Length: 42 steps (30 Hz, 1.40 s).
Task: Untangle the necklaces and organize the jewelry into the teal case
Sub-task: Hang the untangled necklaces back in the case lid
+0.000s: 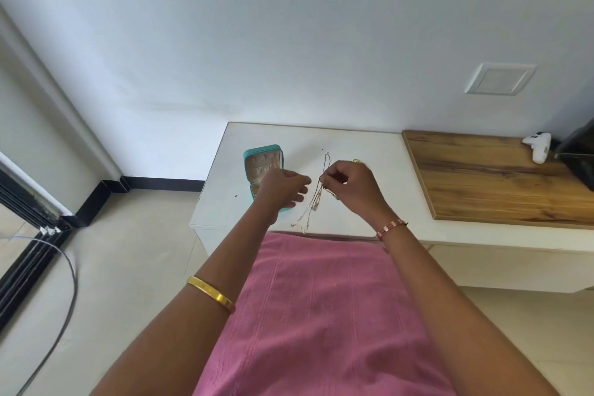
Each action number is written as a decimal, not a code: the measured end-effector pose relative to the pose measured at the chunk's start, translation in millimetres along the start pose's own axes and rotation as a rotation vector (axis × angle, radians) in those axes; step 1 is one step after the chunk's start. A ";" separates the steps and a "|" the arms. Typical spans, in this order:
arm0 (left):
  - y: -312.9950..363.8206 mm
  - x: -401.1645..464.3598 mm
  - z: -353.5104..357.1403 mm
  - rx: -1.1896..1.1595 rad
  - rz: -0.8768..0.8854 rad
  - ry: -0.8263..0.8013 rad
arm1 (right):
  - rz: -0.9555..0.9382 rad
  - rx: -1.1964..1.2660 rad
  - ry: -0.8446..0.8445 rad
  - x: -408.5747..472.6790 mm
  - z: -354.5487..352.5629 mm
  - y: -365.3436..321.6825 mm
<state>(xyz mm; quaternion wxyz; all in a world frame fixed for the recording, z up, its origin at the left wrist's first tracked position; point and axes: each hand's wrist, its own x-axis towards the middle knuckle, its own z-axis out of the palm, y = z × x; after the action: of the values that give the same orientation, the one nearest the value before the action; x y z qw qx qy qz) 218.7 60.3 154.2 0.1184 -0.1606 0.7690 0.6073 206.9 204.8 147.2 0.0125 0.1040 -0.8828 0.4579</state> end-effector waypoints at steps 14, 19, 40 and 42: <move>-6.6 -4.9 -3.0 0.136 0.279 -0.151 | 0.067 -0.053 -0.266 1.6 -13.4 -16.9; -8.6 1.5 -7.6 0.189 0.236 -0.105 | 0.082 -0.024 -0.300 2.2 -14.8 -19.2; -13.4 5.9 -11.8 -0.427 -0.003 -0.019 | 0.314 1.005 -0.094 -0.1 -3.1 4.6; -14.6 6.2 -13.2 -0.489 -0.029 -0.022 | 0.330 1.127 -0.060 0.7 -2.3 5.8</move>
<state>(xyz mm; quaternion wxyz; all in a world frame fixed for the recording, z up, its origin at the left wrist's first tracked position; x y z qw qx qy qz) 218.9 43.8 141.9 0.0933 -0.1889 0.5953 0.7754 204.9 209.8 144.0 -0.1413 -0.0313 -0.5076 0.8494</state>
